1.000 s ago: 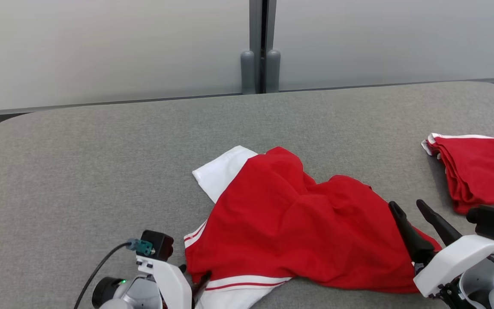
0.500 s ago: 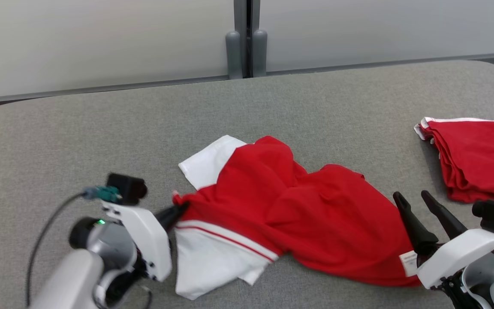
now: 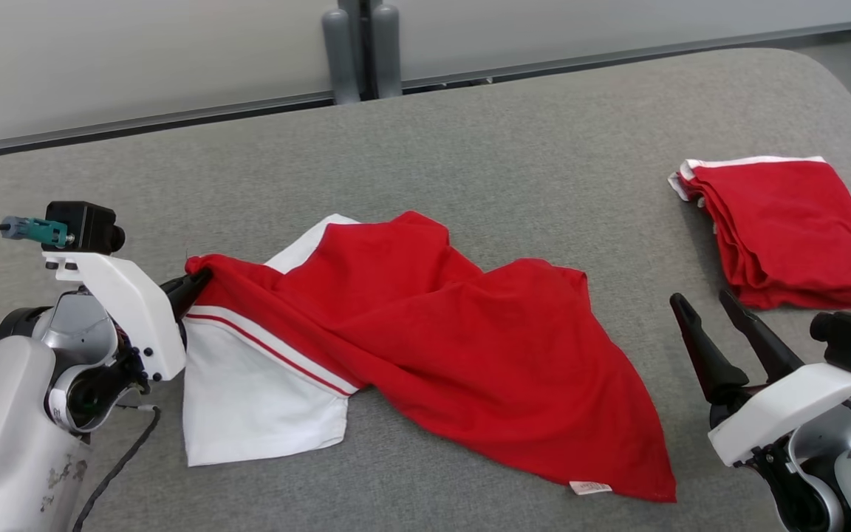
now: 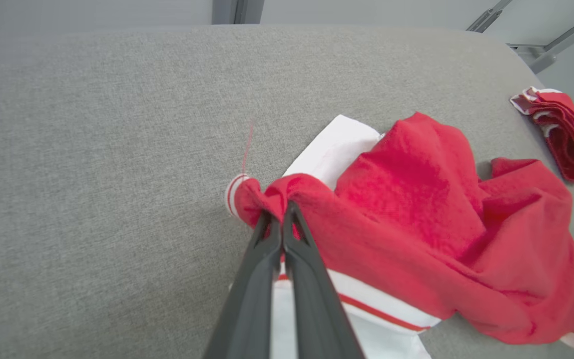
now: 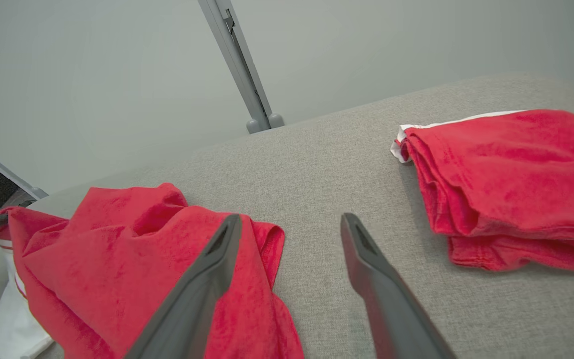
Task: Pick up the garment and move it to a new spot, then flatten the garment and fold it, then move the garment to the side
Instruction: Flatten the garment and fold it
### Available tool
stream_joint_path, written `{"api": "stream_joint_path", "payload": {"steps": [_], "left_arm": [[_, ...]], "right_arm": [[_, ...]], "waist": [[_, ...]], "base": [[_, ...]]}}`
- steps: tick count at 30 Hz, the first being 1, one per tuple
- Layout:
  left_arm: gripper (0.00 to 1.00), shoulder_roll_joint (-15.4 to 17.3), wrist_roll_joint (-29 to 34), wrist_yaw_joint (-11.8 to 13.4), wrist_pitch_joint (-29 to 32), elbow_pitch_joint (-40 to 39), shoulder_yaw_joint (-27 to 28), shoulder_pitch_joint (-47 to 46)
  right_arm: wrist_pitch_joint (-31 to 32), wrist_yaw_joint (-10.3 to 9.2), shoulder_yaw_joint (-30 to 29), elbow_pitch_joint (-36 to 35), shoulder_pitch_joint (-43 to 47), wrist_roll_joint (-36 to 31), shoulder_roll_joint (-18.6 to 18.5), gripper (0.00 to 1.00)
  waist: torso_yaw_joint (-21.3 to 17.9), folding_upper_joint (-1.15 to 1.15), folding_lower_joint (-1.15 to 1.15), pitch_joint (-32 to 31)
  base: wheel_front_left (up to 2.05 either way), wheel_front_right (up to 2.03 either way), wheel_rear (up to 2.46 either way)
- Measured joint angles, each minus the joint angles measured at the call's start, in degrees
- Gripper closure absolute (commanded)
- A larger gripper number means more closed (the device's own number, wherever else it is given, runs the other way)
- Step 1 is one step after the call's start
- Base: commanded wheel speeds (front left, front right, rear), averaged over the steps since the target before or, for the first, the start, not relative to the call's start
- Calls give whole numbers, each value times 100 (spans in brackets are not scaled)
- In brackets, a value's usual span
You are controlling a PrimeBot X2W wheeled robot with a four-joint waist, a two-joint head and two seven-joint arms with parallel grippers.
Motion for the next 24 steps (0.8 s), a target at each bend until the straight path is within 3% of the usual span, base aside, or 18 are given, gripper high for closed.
{"api": "stream_joint_path", "payload": {"steps": [1, 2, 3, 7, 13, 20, 24], "left_arm": [[71, -2, -43, -1, -40, 123, -48, -56], [7, 1, -73, 0, -63, 252, -99, -105], [0, 23, -103, -1, -79, 359, -177, -140], [0, 121, -292, -1, -294, 525, -386, -210], [0, 500, -356, -1, -801, 159, -650, -173], [0, 683, -355, 5, -1088, -313, -844, 527], [0, 603, -309, 280, -1319, -683, -913, 1068]], "right_arm": [[-31, 0, 21, 19, -9, 3, -1, 0], [-41, 0, 33, 42, -15, 5, -5, 0], [-53, 0, 42, 65, -25, 14, -10, 0], [-146, 0, 37, 121, -38, 52, -32, 0], [-282, 0, 21, 146, -24, 47, -59, 0], [-389, 0, -32, 124, 46, -8, -77, 0], [-391, 0, -85, 70, 105, -40, -89, 0]], "waist": [[-35, 0, 0, 18], [-63, 0, 1, 34], [-84, 0, 0, 48], [-76, 0, 0, 27], [79, 0, 0, -148], [320, 0, 0, -366], [469, 0, 0, -441]], "base": [[0, 0, 0], [0, 0, 0], [0, 0, 0], [0, 0, 0], [0, 0, 0], [0, 0, 0], [0, 0, 0]]}}
